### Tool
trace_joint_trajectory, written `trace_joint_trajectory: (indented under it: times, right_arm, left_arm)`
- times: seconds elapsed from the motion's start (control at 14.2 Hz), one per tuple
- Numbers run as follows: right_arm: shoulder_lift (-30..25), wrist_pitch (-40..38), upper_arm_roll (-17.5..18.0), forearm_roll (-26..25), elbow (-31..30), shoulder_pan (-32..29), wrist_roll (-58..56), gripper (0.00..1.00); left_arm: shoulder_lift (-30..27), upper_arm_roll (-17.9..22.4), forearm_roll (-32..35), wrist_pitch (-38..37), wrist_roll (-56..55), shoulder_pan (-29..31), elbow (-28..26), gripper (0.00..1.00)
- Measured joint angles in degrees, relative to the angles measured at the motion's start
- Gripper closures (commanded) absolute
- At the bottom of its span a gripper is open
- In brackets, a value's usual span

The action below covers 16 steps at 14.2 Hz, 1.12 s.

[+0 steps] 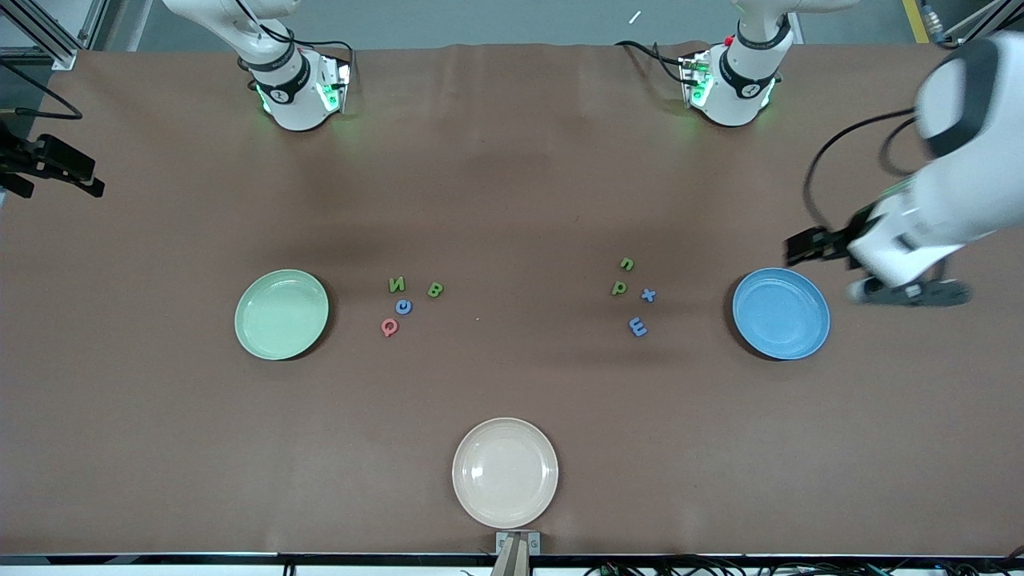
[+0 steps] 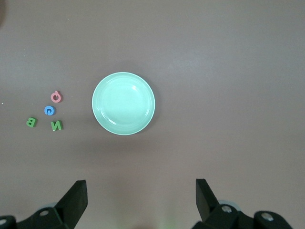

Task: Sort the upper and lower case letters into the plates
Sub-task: 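Reach the left gripper to the blue x while the right gripper reaches the pink Q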

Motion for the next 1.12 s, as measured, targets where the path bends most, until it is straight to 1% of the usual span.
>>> trace_joint_trajectory:
  times: [0.21,0.35,0.49,0.63,0.77,0.91,0.98,1.12]
  right_arm:
    - [1.3,0.2,-0.2,0.0,0.0,0.0,-0.1,0.0]
    - [3.4,2.0,-0.4,-0.2,0.0,-0.1,-0.2,0.0]
    - [6.7,3.7,-0.6,-0.3,0.1,-0.2,-0.3,0.0]
    - [11.0,4.4,-0.6,-0.4,0.2,-0.4,-0.5,0.0]
    - [14.2,5.1,-0.4,0.4,0.6,-0.3,0.8,0.0]
    - [15.4,6.1,-0.1,3.9,0.8,0.6,5.2,0.0]
    - [15.7,7.1,0.0,5.2,0.6,1.6,7.6,0.0]
    - [16.2,10.8,0.3,6.1,-0.9,4.1,11.8,0.0]
  left_arm:
    - [0.6,-3.8,0.0,11.3,-5.0,-0.2,-8.9,0.0]
    - [1.2,-5.5,0.0,17.1,-7.4,-0.2,-13.2,0.0]
    - [2.6,-6.9,0.3,23.0,-9.6,-0.4,-16.9,0.0]
    - [4.7,-7.3,2.5,29.8,-13.4,-1.7,-20.6,0.0]
    - [7.6,-7.3,5.7,35.1,-19.1,-3.6,-22.8,0.0]
    - [10.5,-7.4,8.5,38.3,-25.0,-5.7,-23.5,0.01]
    - [11.5,-7.4,9.4,39.6,-27.5,-6.4,-23.8,0.03]
    - [12.3,-7.5,11.1,43.0,-31.2,-7.4,-25.4,0.12]
